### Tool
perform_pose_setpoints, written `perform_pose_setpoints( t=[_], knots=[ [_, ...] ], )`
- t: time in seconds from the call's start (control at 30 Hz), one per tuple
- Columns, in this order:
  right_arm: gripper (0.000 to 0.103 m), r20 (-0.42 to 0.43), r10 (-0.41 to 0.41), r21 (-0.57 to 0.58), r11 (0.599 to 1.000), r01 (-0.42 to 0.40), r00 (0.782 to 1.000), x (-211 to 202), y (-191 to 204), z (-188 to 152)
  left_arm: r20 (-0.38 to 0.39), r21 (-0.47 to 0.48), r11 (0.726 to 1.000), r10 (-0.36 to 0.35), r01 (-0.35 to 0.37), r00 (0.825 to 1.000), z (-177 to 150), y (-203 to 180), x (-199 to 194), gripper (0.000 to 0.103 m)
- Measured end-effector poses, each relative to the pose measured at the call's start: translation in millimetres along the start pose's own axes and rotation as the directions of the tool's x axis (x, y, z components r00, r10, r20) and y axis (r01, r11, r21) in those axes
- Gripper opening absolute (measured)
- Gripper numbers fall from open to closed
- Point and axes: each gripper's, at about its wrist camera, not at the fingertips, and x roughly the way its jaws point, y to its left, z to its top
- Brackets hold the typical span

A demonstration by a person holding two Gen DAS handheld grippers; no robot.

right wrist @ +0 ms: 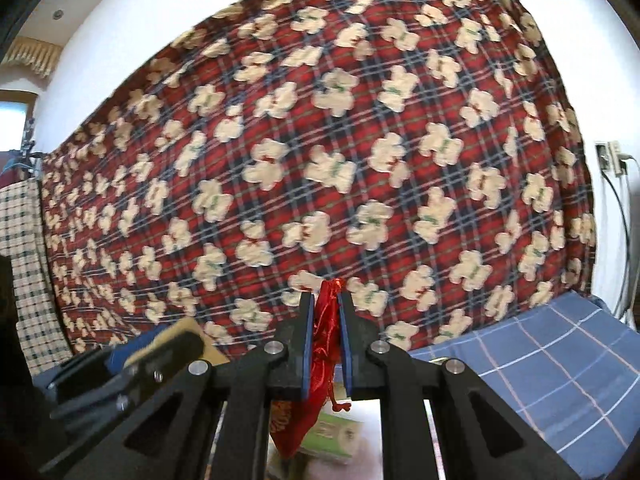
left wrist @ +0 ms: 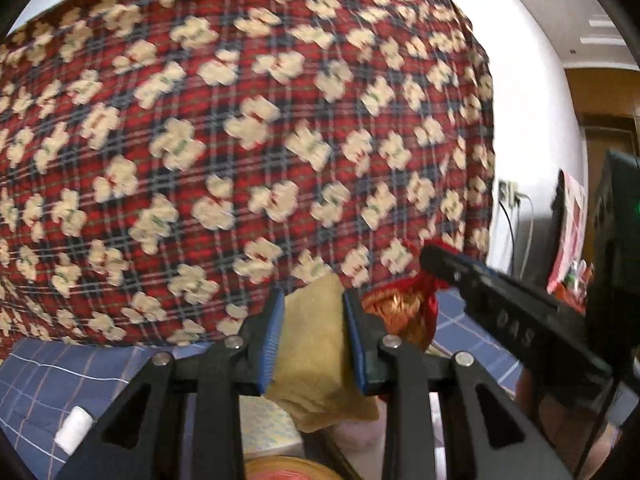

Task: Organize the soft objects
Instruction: 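Lift and carry the tan sponge and red pouch over the gold tray with both tools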

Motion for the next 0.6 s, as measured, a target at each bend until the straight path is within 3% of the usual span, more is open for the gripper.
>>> perform_pose_setpoints(
  t=[0.3, 0.6],
  knots=[
    [0.013, -0.043, -0.069, 0.079, 0.994, 0.072, 0.997, 5.3, -36.9, 2.7, -0.089, 0.045, 0.997, -0.065, 0.069, 0.994, -18.5, -25.3, 21.0, 0.029],
    [0.013, -0.084, -0.138, 0.081, 0.986, 0.145, 0.987, 11.4, -44.9, -1.0, -0.164, 0.038, 0.992, -0.113, 0.121, 0.980, -31.8, -31.8, 34.6, 0.029]
  ],
)
